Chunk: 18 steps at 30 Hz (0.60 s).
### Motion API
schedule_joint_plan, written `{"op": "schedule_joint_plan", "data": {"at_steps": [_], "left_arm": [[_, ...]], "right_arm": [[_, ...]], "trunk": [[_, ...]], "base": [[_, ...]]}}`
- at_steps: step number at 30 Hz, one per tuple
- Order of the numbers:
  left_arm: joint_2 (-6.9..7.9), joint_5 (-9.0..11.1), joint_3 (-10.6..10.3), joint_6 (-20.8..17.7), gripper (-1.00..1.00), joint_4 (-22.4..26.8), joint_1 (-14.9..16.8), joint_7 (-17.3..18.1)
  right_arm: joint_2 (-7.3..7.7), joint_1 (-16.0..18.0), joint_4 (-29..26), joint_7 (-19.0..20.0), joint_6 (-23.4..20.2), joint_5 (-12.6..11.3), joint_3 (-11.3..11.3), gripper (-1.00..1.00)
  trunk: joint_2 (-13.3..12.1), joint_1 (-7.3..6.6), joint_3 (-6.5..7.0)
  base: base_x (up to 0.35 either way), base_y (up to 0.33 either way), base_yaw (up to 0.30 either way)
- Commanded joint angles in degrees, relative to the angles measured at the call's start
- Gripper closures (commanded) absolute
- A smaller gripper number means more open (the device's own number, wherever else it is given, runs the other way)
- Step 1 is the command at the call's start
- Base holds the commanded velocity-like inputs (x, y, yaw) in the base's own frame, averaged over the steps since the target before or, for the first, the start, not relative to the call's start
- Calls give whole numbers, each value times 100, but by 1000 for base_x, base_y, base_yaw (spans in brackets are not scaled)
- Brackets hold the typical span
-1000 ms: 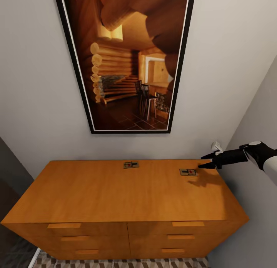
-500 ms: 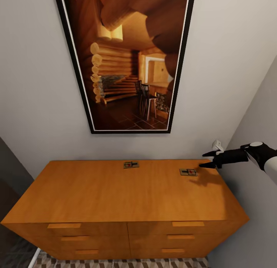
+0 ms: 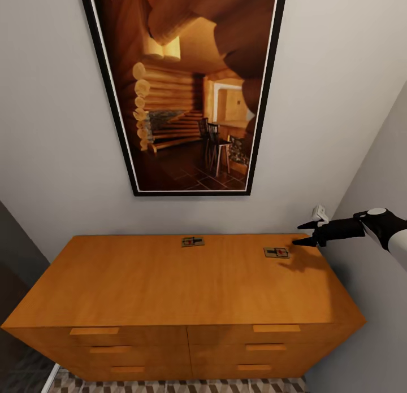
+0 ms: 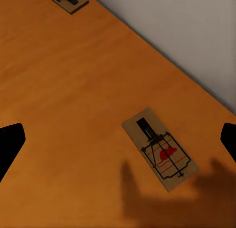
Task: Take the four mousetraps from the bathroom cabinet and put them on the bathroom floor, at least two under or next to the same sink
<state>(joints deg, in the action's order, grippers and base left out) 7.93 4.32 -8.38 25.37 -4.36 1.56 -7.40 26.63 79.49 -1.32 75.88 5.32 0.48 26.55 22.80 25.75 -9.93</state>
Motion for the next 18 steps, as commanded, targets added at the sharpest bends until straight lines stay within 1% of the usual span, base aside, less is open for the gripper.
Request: {"op": "schedule_joint_plan", "data": {"at_steps": [1,18], "left_arm": [[-2,43,-50,38,-100,-25,11,-7],[-2,43,-50,38,-100,-22,11,-7]], "right_arm": [[1,5,-1,6,56,5,16,-100],[8,5,-6,20,57,5,16,-100]], "trunk": [[12,3,-13],[12,3,-127]], "base": [[0,0,0],[0,0,0]]}}
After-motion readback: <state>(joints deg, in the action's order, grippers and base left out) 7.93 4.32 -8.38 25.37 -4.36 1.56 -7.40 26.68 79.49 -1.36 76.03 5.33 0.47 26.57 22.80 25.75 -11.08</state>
